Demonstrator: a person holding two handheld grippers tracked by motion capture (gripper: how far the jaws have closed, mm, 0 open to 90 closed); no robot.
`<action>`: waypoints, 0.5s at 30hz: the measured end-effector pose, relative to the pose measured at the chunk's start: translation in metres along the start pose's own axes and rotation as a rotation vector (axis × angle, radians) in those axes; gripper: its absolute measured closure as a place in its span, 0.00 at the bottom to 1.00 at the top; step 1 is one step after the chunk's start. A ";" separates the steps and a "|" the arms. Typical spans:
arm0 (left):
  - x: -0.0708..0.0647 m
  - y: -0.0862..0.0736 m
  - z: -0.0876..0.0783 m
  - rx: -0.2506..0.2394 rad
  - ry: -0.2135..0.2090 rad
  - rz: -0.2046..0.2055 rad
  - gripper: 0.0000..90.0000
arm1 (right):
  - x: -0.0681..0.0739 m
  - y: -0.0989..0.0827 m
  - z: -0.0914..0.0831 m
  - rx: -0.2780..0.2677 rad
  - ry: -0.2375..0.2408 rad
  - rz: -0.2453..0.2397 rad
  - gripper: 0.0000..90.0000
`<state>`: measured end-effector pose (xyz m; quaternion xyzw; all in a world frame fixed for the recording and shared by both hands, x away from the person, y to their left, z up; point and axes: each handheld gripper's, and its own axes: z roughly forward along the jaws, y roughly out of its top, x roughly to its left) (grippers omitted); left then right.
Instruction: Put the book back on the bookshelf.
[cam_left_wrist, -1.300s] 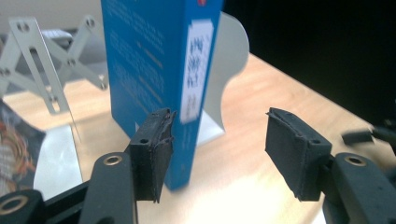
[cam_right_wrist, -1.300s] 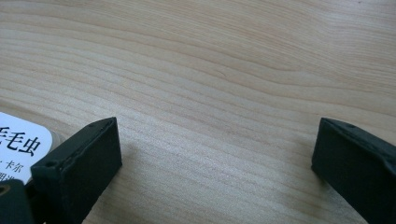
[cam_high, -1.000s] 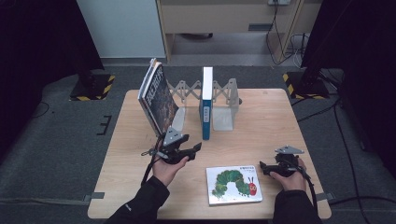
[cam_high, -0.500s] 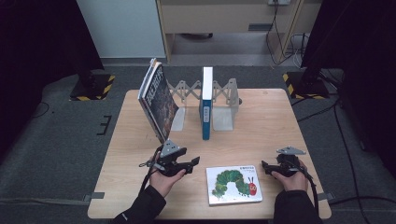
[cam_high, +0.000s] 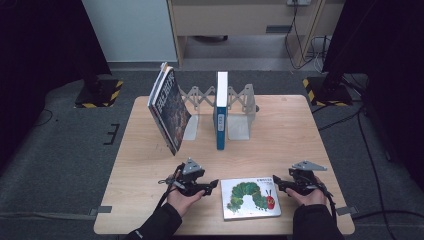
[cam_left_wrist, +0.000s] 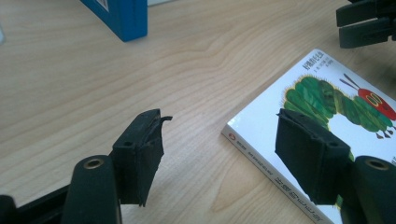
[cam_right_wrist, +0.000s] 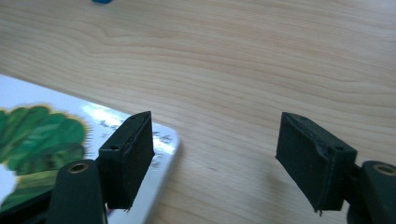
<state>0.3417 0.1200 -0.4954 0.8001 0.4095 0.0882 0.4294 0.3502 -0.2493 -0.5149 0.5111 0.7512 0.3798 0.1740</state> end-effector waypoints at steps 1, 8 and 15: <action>0.000 -0.001 0.001 0.004 -0.006 -0.001 0.35 | 0.003 0.000 0.001 0.006 0.013 -0.004 0.32; -0.010 -0.008 0.016 0.060 -0.015 0.024 0.34 | 0.012 -0.004 0.002 0.033 0.079 0.021 0.38; -0.017 -0.012 0.027 0.086 -0.045 0.031 0.33 | 0.016 -0.010 0.002 0.061 0.110 0.034 0.43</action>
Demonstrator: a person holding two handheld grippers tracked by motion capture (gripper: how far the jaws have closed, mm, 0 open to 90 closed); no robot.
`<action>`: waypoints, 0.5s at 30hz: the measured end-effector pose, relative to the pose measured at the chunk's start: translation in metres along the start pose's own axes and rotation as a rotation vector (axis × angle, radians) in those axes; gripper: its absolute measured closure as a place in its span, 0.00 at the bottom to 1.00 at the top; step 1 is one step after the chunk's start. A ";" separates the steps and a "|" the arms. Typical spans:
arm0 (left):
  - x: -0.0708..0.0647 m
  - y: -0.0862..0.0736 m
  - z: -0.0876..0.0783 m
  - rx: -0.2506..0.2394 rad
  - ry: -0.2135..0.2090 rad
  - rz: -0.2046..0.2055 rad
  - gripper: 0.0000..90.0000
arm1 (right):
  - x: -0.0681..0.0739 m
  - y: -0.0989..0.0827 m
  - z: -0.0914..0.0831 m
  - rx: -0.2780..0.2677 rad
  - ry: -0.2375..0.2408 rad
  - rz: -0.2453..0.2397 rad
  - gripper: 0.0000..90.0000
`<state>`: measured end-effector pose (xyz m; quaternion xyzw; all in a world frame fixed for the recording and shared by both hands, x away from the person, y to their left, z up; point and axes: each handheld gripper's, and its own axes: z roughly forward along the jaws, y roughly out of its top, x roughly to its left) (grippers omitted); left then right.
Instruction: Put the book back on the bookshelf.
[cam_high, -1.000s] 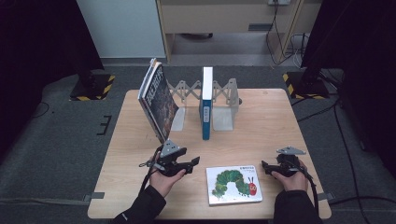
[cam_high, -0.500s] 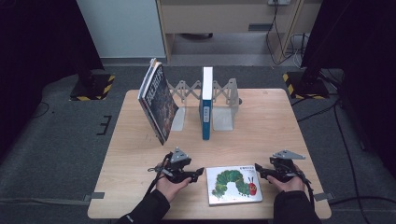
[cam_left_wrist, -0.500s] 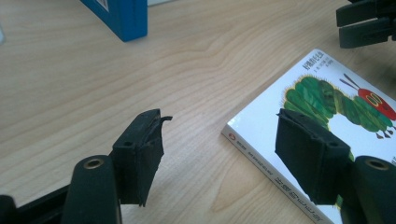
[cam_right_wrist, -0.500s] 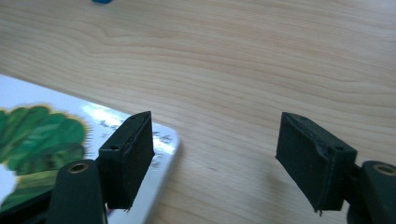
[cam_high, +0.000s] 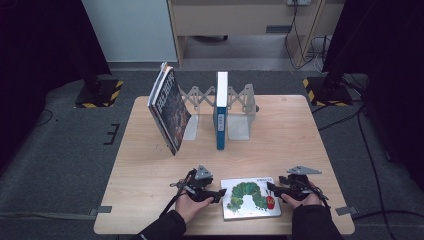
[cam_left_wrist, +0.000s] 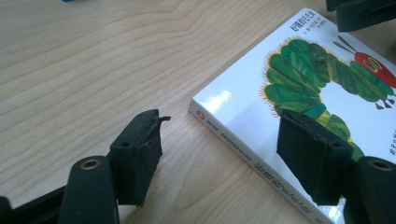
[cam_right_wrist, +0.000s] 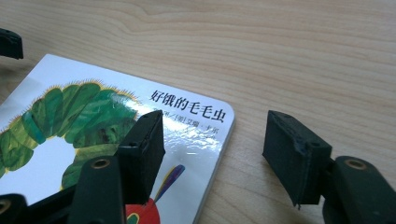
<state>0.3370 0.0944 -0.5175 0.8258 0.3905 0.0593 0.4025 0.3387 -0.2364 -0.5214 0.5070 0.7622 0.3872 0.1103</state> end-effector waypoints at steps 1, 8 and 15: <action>0.000 0.000 0.001 0.002 -0.003 -0.001 0.33 | 0.001 0.000 0.001 0.004 0.006 0.007 0.44; -0.001 -0.004 0.009 0.009 -0.016 -0.007 0.31 | 0.006 -0.001 0.005 0.041 0.042 0.021 0.48; -0.003 -0.007 0.014 -0.025 -0.018 0.000 0.25 | 0.007 -0.002 0.006 0.041 0.049 0.017 0.49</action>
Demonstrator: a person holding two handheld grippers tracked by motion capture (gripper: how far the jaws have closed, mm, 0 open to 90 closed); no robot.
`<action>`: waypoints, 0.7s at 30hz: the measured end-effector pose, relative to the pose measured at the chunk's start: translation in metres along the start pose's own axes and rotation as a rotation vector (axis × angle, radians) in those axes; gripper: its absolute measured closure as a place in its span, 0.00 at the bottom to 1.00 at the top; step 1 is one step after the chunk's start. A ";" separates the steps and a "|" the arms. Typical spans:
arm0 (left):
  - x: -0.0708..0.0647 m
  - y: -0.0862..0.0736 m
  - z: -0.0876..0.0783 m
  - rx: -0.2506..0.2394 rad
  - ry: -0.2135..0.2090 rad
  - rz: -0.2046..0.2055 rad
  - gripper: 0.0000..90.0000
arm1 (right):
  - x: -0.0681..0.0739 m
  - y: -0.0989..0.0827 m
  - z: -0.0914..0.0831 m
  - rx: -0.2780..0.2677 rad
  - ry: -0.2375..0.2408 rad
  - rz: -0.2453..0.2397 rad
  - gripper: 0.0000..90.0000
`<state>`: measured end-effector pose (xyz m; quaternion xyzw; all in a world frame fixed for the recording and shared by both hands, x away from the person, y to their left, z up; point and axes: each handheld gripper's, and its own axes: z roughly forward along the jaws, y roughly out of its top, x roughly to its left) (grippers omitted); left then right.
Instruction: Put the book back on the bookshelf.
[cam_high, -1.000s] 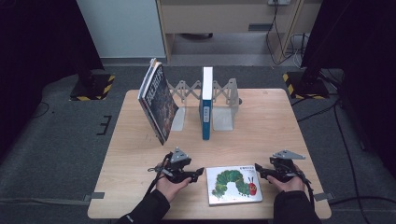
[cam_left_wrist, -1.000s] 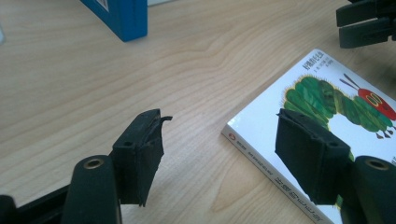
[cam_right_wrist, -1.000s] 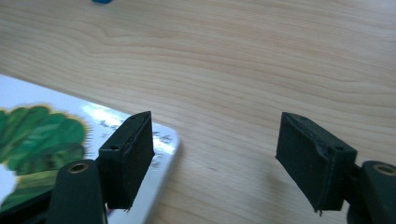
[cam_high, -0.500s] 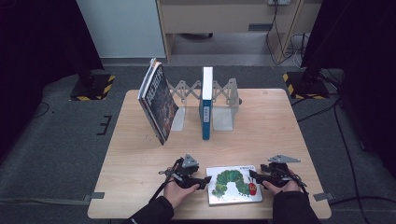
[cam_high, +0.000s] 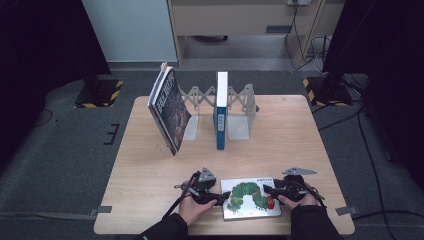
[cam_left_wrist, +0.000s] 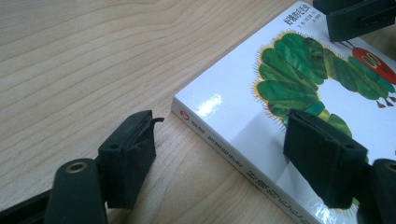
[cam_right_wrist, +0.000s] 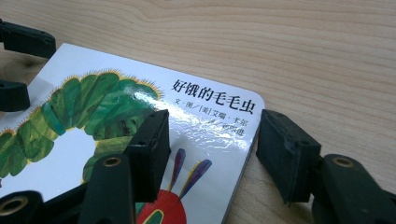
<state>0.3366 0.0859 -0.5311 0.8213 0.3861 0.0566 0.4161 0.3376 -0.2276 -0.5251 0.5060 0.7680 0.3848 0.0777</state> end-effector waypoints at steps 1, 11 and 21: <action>0.000 -0.001 0.001 -0.014 -0.003 0.004 0.24 | 0.000 0.000 0.000 0.000 0.001 0.003 0.48; -0.002 -0.001 0.006 -0.029 -0.003 0.026 0.18 | 0.000 0.001 -0.001 -0.006 0.007 0.012 0.50; -0.005 0.000 0.008 -0.020 0.015 0.024 0.09 | -0.001 0.002 -0.004 -0.024 0.014 0.016 0.52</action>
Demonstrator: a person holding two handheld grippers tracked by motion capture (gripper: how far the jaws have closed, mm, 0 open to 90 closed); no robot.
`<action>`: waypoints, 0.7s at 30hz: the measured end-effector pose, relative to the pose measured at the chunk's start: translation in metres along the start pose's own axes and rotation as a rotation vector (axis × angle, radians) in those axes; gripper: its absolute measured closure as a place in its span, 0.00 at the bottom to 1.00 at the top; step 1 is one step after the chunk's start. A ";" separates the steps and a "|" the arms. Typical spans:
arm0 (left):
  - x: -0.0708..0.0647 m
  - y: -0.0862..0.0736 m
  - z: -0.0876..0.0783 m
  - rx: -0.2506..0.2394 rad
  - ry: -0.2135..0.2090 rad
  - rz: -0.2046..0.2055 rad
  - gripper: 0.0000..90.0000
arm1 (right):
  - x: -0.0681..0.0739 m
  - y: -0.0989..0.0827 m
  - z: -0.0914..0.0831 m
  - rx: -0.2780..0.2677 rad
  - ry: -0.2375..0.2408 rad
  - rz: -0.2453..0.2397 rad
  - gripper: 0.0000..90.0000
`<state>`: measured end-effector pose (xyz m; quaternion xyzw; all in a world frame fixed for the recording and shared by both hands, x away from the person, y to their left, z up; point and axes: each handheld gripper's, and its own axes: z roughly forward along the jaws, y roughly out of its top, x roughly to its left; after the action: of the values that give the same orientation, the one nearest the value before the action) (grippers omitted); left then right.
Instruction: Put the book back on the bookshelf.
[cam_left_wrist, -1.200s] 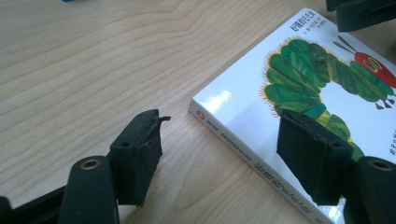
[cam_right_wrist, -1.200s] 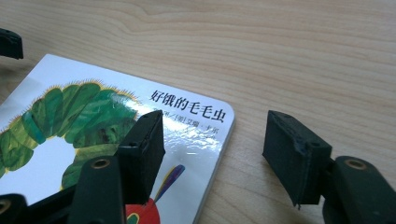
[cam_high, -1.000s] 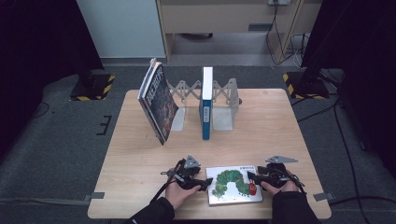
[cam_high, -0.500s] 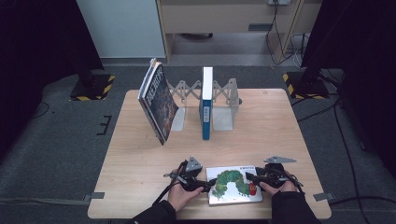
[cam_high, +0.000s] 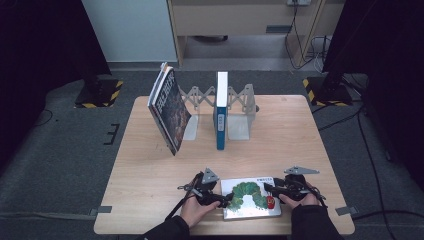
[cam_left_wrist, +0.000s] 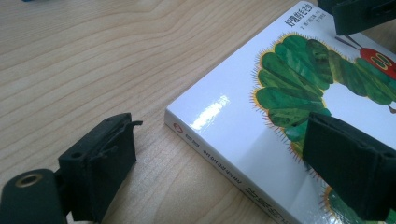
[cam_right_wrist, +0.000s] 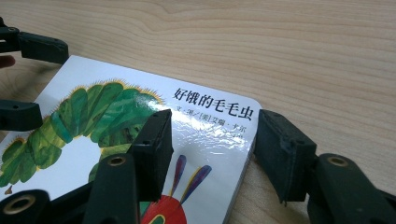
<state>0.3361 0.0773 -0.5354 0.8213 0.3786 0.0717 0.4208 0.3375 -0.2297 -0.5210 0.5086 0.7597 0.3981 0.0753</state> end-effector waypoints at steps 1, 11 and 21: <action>0.000 0.000 0.000 0.000 0.001 -0.002 0.09 | 0.000 0.000 0.000 0.001 -0.001 -0.001 0.52; -0.007 0.001 -0.005 0.030 0.007 -0.039 0.19 | -0.001 -0.002 0.002 0.026 0.001 0.005 0.51; -0.011 0.003 -0.004 0.022 0.001 -0.047 0.33 | 0.000 -0.002 0.003 0.024 -0.001 0.025 0.49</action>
<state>0.3282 0.0713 -0.5285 0.8168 0.3987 0.0583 0.4128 0.3381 -0.2288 -0.5242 0.5192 0.7578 0.3898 0.0645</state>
